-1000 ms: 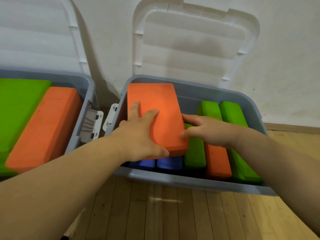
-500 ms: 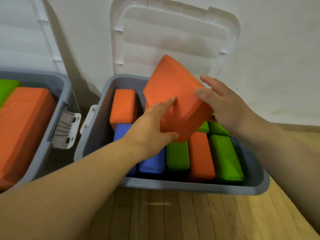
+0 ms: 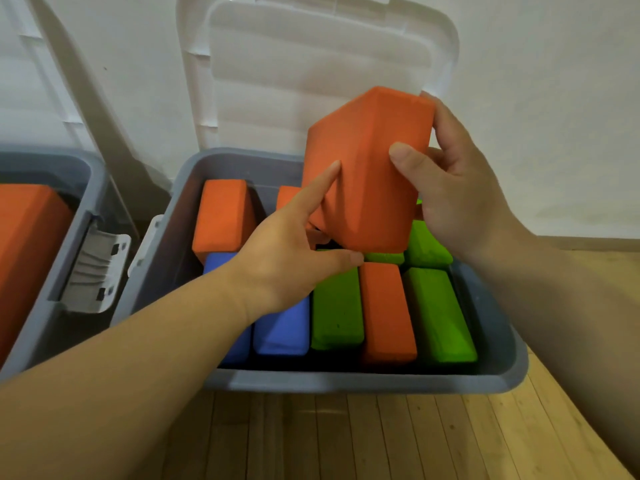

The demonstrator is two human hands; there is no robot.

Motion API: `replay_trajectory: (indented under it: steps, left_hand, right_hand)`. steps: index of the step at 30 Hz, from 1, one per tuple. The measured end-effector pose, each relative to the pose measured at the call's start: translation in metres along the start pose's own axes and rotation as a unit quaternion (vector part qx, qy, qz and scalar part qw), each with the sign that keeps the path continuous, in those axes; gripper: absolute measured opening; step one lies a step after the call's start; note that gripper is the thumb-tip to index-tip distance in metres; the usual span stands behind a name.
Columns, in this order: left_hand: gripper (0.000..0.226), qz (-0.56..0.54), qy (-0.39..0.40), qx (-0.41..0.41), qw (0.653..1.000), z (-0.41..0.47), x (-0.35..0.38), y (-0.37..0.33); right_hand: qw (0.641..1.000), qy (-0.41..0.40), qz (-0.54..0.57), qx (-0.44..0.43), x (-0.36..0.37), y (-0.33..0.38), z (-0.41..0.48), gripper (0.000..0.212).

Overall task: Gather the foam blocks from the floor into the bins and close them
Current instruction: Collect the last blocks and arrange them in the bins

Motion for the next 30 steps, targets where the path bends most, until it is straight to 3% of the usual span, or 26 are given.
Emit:
replay_trajectory:
  steps: [6,14,25,30]
  left_hand:
    - [0.099,0.064,-0.005,0.020,0.998,0.008,-0.002,0.000]
    - [0.094,0.002,-0.004,0.022,1.000,0.004,0.005,-0.011]
    - [0.087,-0.077,0.023,0.023,0.996,0.005,0.019,-0.014]
    - [0.087,0.015,0.019,-0.032,0.999,0.012,0.016,0.015]
  right_hand:
    - [0.998,0.007,-0.004,0.055,0.004,-0.011,0.001,0.069]
    - [0.994,-0.055,-0.091,-0.026,-0.006,0.008,0.001,0.057]
    - [0.979,-0.091,-0.167,-0.074,-0.015,0.024,0.004,0.064]
    - [0.981,-0.062,-0.181,0.012,0.008,-0.016,0.003,0.066]
Point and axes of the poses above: each hand's wrist, its own z-axis towards the middle knuckle, its own x-axis out of the palm, y = z × x, the point moved 3 cm from there along z, towards the middle knuckle, and after that the axes turned 8 degrees about -y, right-handed, at the moved point
